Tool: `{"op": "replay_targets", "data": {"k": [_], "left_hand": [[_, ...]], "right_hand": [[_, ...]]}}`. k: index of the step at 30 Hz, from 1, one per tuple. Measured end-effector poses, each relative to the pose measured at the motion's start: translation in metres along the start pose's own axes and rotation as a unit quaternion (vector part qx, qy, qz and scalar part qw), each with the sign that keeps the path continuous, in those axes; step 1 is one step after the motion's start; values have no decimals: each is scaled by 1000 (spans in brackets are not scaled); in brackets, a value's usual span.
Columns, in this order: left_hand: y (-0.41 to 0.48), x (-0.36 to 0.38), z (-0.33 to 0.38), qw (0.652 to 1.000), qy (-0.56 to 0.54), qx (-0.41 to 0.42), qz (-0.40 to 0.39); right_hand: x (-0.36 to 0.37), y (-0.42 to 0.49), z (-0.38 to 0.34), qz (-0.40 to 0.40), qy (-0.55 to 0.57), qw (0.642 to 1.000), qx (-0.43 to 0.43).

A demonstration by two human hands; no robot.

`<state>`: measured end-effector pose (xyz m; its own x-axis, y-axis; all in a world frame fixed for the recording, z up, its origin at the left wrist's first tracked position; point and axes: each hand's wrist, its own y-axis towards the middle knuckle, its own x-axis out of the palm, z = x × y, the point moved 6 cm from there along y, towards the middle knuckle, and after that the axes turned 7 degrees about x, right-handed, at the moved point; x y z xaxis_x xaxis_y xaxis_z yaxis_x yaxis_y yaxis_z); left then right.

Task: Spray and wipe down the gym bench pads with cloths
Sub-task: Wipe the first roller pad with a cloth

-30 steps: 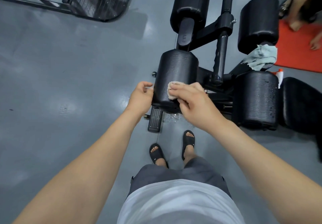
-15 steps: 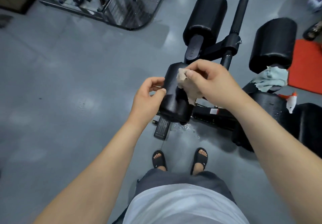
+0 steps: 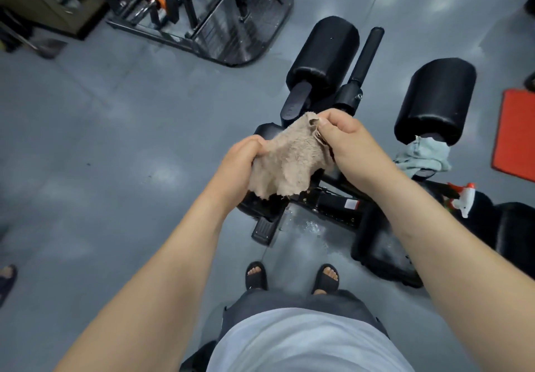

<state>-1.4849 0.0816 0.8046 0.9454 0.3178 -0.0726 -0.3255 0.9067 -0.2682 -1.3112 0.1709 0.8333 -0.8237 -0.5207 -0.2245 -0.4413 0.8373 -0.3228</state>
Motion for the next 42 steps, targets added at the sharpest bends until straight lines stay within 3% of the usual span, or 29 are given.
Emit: {"op": "replay_targets", "data": {"k": [3, 9, 13, 18, 22, 28, 31, 36, 42], "left_hand": [[5, 5, 10, 996, 65, 10, 53], [24, 31, 5, 988, 144, 10, 58], [31, 50, 5, 937, 337, 56, 65], [24, 89, -4, 950, 311, 18, 20], [25, 105, -2, 934, 356, 27, 21], [31, 154, 45, 847, 498, 166, 83], [38, 207, 48, 861, 464, 211, -1], [43, 290, -8, 845, 482, 133, -191], [34, 325, -47, 819, 498, 117, -261]], "right_hand": [[-11, 5, 26, 13, 2, 999, 52], [-31, 6, 76, 53, 59, 988, 135], [-50, 6, 101, 74, 23, 985, 154], [-70, 7, 131, 82, 8, 983, 163], [-95, 6, 149, 106, 35, 980, 164], [-161, -15, 181, 192, 77, 963, 172], [-200, -28, 213, 254, 81, 942, 205], [-255, -57, 286, 342, 69, 898, 269], [-270, -77, 351, 314, -9, 877, 364]]}}
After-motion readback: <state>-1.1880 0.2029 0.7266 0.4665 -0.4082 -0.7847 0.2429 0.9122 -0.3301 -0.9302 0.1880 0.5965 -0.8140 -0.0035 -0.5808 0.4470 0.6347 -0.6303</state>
